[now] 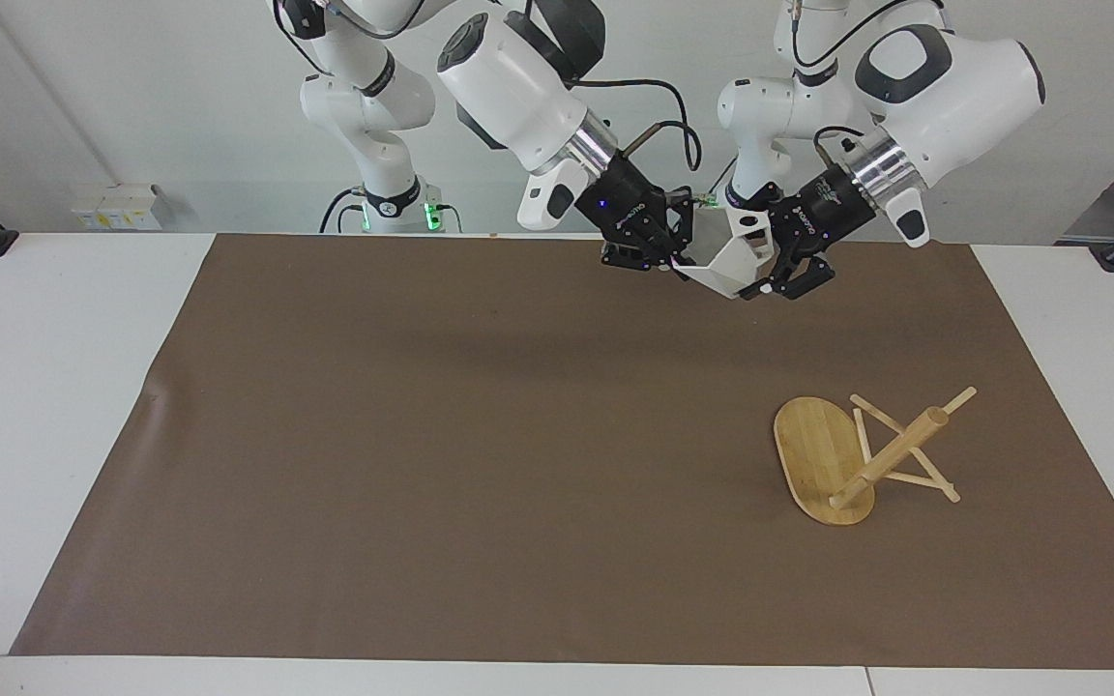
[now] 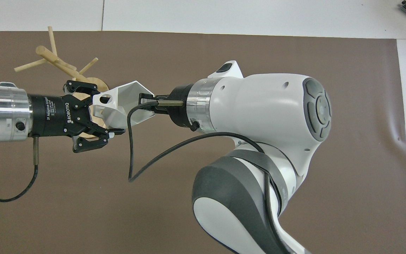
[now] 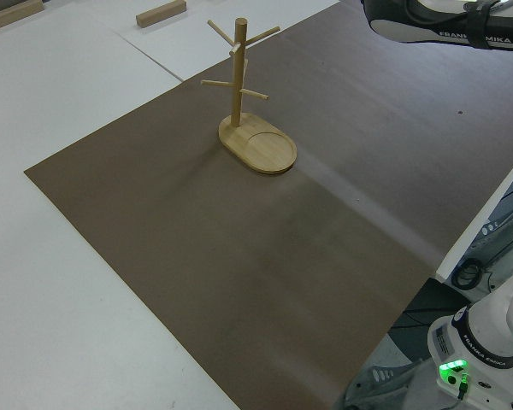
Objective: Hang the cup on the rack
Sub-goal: 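Close the left gripper on the cup body near the right gripper, then open the right gripper and withdraw it while the left gripper holds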
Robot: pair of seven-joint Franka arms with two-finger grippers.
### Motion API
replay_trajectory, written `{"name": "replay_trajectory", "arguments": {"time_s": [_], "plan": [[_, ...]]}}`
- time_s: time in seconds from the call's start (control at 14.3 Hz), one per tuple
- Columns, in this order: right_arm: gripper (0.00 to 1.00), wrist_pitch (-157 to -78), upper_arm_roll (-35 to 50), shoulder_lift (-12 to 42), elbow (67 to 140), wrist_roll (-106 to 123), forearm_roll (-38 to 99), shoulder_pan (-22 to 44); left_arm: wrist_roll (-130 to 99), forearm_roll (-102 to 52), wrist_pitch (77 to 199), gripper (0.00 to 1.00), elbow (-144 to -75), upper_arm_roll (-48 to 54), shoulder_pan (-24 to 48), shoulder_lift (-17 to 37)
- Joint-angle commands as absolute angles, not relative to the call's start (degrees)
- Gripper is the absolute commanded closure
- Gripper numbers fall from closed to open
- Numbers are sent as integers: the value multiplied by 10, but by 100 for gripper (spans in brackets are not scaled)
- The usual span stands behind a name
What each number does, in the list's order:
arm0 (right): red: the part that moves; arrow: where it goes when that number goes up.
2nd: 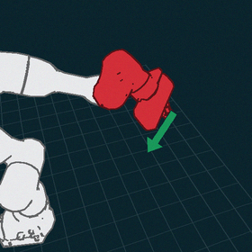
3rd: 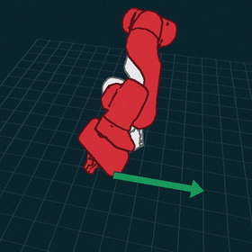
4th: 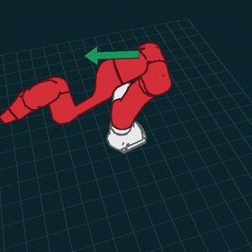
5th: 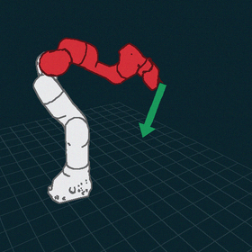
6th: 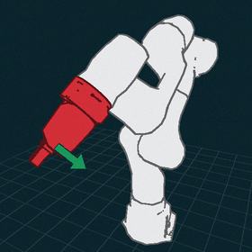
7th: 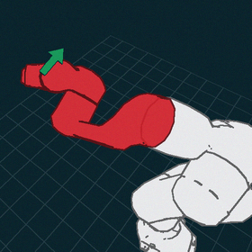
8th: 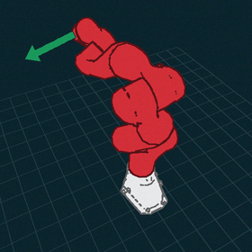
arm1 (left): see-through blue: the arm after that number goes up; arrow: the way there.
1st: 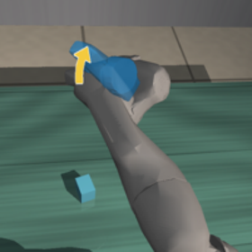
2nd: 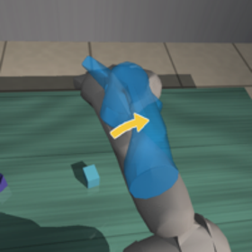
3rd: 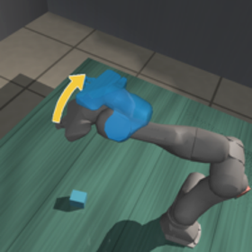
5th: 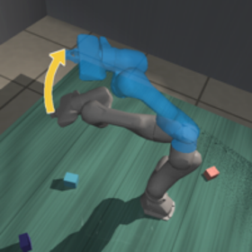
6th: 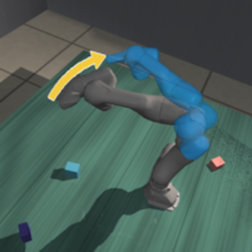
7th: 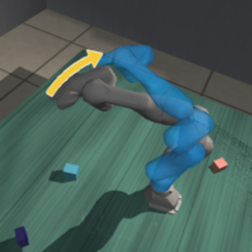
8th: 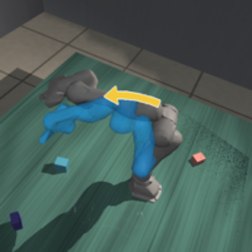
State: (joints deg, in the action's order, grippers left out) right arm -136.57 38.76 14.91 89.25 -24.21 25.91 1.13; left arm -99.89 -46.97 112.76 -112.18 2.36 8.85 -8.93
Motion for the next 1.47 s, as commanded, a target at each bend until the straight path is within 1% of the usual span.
{"name": "replay_trajectory", "arguments": {"time_s": [0.0, 0.07, 0.14, 0.21, 0.28, 0.35, 0.42, 0.49, 0.91, 1.19, 1.4], "plan": [[86, -1375, 396, 146, 900, -266, 272, 4, -1012, -482, 1136, 100, -1135, 15, 81, -105], [78, -1375, 396, 146, 900, -266, 272, 4, -1012, -482, 1138, 100, -1135, 15, 78, -105], [67, -1375, 396, 146, 900, -266, 272, 4, -1012, -482, 1139, 100, -1135, 15, 78, -105], [53, -1374, 396, 146, 900, -267, 272, 4, -1012, -482, 1143, 100, -1135, 15, 78, -105], [43, -1374, 396, 146, 900, -267, 272, 4, -1012, -482, 1147, 100, -1135, 15, 77, -105], [31, -1374, 396, 145, 900, -267, 272, 4, -1012, -482, 1147, 100, -1135, 15, 77, -105], [12, -1374, 396, 146, 900, -266, 266, 4, -1012, -482, 1148, 100, -1135, 15, 75, -105], [0, -1374, 396, 145, 901, -260, 264, 4, -1012, -481, 1148, 100, -1135, 15, 69, -105], [0, -1375, 396, 146, 901, -261, 261, 4, -1026, -481, 1159, 100, -1139, 15, 63, -105], [0, -1375, 392, 146, 900, -259, 261, 4, -1074, -476, 1215, 100, -1152, 15, 61, -105], [0, -1373, 381, 146, 901, -258, 260, 3, -1107, -471, 1261, 100, -1186, 17, 61, -113]]}}
